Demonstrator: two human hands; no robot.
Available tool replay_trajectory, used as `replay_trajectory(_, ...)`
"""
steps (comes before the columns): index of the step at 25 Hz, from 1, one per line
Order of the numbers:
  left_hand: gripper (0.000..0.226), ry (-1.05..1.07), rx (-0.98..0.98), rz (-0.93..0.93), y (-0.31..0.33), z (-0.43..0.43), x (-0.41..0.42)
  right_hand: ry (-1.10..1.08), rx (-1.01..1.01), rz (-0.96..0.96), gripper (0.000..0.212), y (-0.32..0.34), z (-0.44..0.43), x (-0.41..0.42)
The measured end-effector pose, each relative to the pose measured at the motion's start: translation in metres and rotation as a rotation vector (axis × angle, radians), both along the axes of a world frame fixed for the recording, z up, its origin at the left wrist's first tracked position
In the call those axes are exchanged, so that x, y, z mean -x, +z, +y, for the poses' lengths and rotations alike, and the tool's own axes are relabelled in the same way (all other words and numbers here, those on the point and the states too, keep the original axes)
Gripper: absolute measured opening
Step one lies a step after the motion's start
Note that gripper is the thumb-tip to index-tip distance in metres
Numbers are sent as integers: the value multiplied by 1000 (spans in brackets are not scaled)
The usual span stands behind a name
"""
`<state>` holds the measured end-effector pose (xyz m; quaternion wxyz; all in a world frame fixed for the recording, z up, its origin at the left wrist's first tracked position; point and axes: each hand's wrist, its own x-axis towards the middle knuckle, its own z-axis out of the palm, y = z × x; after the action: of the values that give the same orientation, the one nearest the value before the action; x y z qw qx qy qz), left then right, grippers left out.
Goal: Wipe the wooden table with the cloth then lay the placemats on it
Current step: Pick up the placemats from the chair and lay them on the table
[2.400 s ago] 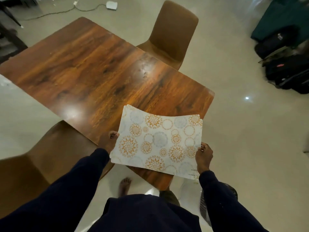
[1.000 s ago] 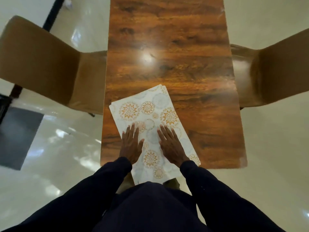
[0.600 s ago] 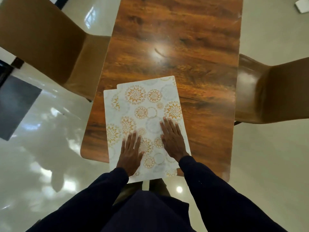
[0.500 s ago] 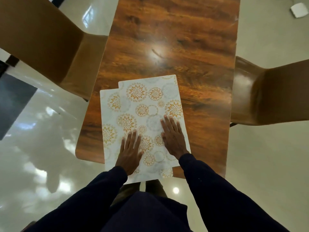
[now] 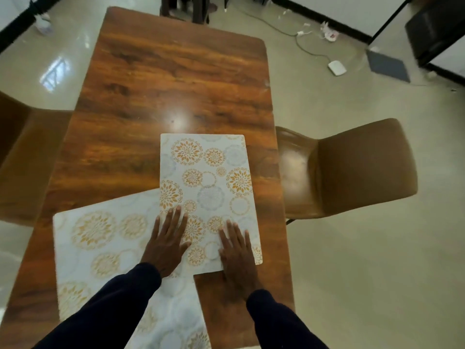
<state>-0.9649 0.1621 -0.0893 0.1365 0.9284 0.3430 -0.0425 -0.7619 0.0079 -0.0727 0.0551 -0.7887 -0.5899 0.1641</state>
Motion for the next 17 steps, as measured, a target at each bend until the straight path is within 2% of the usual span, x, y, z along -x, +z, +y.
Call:
replay_trajectory(7, 70, -50, -129, -153, -17, 70, -80, -104, -85, -49, 55, -18, 67, -69)
replay_trajectory(12, 69, 0, -183, -271, -28, 78, -116, -113, -132, -41, 54, -25, 106, -113)
replay_trajectory(17, 69, 7, -194, -243, -32, 91, -138, -154, -155, -58, 61, -31, 123, -135)
